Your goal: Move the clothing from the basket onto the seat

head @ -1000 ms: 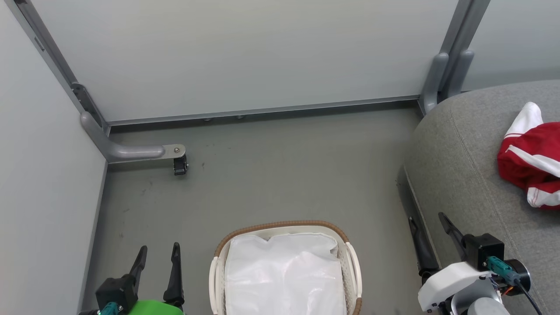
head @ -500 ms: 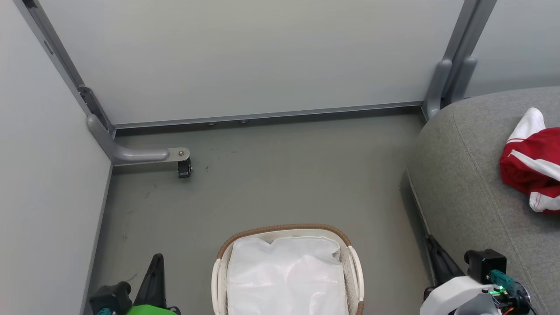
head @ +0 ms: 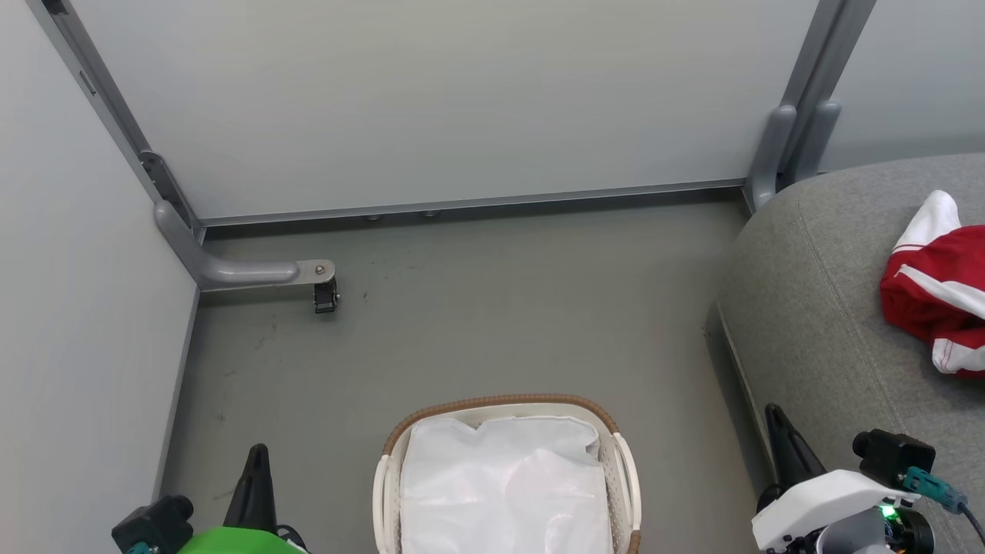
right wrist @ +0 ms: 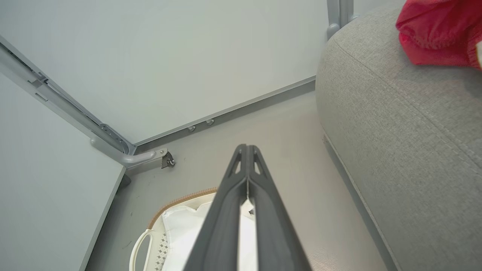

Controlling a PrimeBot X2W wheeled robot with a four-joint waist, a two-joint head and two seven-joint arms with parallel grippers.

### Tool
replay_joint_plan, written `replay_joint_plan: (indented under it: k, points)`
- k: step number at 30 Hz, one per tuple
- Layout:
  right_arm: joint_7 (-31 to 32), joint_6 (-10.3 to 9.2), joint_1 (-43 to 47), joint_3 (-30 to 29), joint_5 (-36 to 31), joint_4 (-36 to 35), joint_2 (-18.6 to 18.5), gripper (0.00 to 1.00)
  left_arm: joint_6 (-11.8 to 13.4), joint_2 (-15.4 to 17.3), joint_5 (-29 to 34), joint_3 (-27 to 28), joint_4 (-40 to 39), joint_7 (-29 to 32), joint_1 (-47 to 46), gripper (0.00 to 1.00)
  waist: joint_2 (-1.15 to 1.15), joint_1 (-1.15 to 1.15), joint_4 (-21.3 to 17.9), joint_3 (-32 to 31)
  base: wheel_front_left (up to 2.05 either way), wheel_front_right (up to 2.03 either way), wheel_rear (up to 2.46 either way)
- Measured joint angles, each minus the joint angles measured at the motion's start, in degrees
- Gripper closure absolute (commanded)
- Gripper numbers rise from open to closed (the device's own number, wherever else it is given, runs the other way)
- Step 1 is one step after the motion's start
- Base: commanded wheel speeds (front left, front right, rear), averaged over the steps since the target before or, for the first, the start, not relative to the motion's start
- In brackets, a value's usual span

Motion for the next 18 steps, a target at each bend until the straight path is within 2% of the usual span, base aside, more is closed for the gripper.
replay_joint_plan:
  k: [18]
  points:
    - [4.0, -0.01, -0.3, -1.4, 16.1, -2.1, 0.0, 1.00, 0.0, 0.2, -14.8, 1.8, -1.8, 4.0, -1.7, 1.00, 0.00, 0.00, 0.2, -0.1, 0.00, 0.00, 0.00]
